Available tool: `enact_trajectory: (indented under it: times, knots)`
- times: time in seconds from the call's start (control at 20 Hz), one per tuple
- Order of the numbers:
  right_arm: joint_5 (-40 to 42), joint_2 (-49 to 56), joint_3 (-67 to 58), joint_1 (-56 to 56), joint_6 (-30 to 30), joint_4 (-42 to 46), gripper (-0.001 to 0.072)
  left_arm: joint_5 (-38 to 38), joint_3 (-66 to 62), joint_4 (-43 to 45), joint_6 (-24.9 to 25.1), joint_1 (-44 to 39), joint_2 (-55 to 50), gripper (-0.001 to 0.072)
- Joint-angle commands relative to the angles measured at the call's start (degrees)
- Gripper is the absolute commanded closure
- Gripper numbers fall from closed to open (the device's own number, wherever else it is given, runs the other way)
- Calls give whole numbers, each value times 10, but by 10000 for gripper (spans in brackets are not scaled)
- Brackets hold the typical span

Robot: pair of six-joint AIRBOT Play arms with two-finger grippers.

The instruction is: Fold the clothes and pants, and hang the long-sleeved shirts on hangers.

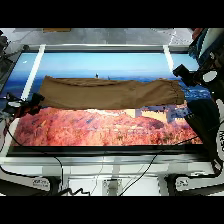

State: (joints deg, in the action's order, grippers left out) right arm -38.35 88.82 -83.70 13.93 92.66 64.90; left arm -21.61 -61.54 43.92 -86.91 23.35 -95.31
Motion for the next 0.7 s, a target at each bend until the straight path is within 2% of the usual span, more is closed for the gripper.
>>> enact_trajectory:
  times: [0.0, 0.05, 0.1, 0.15, 0.2, 0.25, 0.3, 0.35, 0.4, 0.45, 0.5, 0.65]
  knots:
    - [-28, -4, -1, -1, -2, -4, 33, 127, 0, -5, 52, -36, -9, 102]
    - [-42, -4, -1, -1, -11, -4, 34, 162, 0, -5, 51, -46, -9, 177]
    - [-57, -4, -1, -1, -23, -5, 34, 187, -2, -5, 52, -55, -9, 291]
    - [-71, -5, -1, -1, -42, -7, 35, 193, -8, 4, 57, -60, -9, 476]
    - [-80, -5, -1, -2, -59, -8, 43, 189, -19, 29, 69, -64, -9, 620]
    - [-90, -5, -4, -6, -74, -9, 133, 176, -34, 61, 70, -70, -7, 672]
    - [-93, -6, -6, -14, -87, -14, 294, 156, -53, 88, 70, -73, -2, 700]
    - [-94, -6, -10, -26, -95, -18, 406, 136, -71, 107, 70, -75, 5, 700]
    - [-91, -6, -17, -40, -99, -18, 418, 117, -88, 123, 70, -76, 15, 700]
    - [-83, -6, -25, -59, -99, -18, 520, 94, -105, 137, 70, -78, 27, 700]
    - [-71, -6, -33, -78, -101, -16, 690, 70, -121, 151, 70, -79, 41, 700]
    - [19, -3, -42, -153, -109, -14, 692, 29, -139, 178, 73, -85, 90, 700]
